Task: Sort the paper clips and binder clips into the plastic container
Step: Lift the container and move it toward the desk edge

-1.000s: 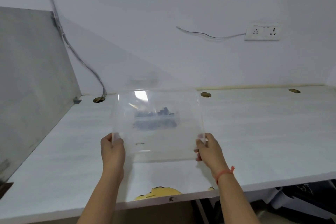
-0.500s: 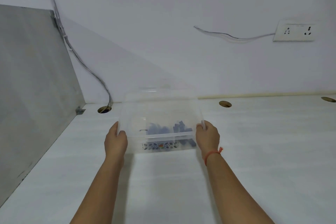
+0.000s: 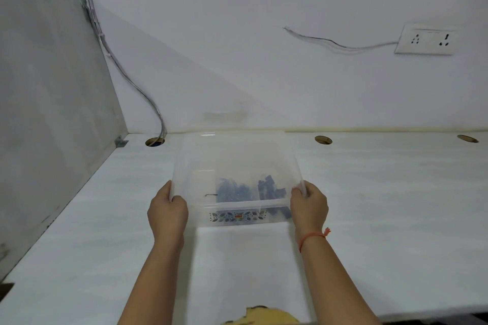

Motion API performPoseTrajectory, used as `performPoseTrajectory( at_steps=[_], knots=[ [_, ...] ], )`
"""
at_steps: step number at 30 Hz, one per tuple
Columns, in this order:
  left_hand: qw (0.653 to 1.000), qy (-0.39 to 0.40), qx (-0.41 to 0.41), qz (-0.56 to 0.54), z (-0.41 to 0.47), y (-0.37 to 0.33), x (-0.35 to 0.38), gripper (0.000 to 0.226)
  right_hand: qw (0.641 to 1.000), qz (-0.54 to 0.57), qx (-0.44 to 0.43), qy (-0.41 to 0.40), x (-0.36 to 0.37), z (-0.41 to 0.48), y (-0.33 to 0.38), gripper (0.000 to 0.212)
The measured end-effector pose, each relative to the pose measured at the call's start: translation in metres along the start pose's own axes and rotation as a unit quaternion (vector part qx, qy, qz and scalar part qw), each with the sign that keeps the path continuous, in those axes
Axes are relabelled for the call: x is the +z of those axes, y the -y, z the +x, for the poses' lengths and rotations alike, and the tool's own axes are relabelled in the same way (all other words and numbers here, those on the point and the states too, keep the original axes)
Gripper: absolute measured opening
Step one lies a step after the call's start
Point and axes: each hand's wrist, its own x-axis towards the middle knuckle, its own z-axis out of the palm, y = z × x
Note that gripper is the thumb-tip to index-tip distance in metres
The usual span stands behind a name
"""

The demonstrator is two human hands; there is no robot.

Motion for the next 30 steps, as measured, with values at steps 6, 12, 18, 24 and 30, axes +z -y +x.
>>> performPoseTrajectory(
  at_steps=[6,12,18,24,30],
  knots=[
    [0.998,-0.007,-0.006,0.059,-0.038,0.001,-0.017,0.029,0.997,-0.046,-0.048,-0.036,-0.033,-0.033,-0.018,0.019],
    [0.988,-0.001,-0.024,0.150,-0.038,-0.005,-0.024,0.029,0.999,-0.050,-0.018,0.002,-0.043,-0.030,-0.022,0.014],
    [0.969,-0.008,-0.018,0.247,-0.014,-0.003,-0.021,0.023,0.993,-0.043,0.072,0.079,-0.045,-0.008,-0.008,0.022],
    [0.943,0.054,-0.084,0.316,0.011,0.002,-0.005,0.062,0.978,-0.117,0.112,0.134,-0.041,0.013,-0.004,0.037],
    [0.950,0.042,-0.089,0.297,0.016,0.016,-0.001,0.064,0.976,-0.132,0.096,0.147,-0.035,0.021,-0.018,0.031]
  ],
)
